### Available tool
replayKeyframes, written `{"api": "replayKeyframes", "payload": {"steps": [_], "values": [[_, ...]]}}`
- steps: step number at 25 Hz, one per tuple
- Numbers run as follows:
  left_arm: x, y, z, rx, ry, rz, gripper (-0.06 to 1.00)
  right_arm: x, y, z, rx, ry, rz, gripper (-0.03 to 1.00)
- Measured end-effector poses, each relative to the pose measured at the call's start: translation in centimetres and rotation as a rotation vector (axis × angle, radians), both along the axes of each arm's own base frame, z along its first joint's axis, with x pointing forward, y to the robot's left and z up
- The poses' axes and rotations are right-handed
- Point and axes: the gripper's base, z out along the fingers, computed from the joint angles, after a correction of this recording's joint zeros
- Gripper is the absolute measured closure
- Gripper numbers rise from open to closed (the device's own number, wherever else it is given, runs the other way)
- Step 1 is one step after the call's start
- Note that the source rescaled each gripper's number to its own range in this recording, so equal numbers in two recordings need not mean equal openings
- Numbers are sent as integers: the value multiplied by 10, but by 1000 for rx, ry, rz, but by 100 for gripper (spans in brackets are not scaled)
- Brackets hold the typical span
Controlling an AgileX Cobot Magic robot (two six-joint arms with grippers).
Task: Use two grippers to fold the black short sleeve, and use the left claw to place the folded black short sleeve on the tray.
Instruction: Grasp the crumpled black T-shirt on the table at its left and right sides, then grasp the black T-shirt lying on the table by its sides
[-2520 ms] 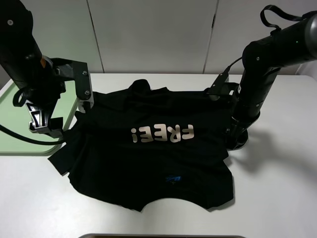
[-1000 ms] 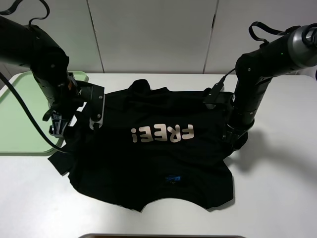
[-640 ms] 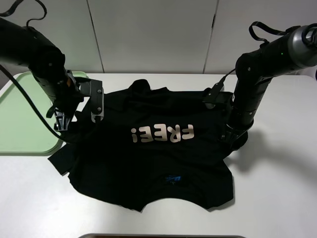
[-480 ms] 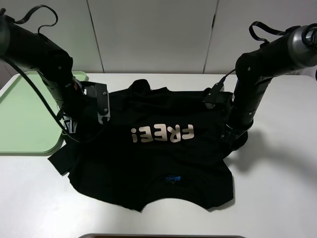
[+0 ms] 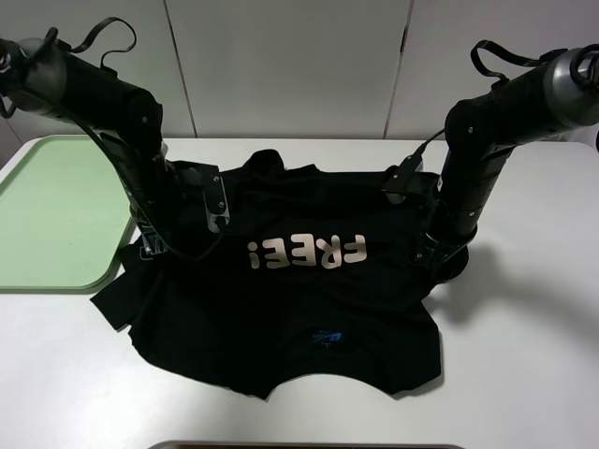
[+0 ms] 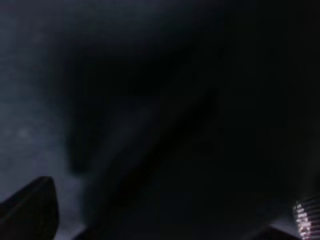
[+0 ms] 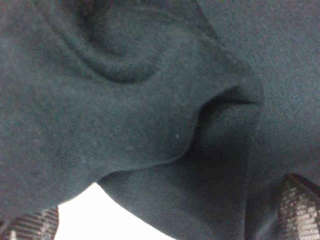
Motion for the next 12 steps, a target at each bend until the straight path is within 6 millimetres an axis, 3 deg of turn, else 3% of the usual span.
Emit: {"api": "replayKeyframes", "payload": {"steps": [7, 9, 12], "values": [[0, 1, 2, 19, 23, -32, 14, 0, 0, 0, 2, -3, -1, 63], [0, 2, 2, 24, 26, -48, 21, 0, 0, 0, 2, -3, -1, 72], [-1, 2, 2, 27, 34, -51, 35, 0, 0, 0, 2, -2, -1, 75]]}}
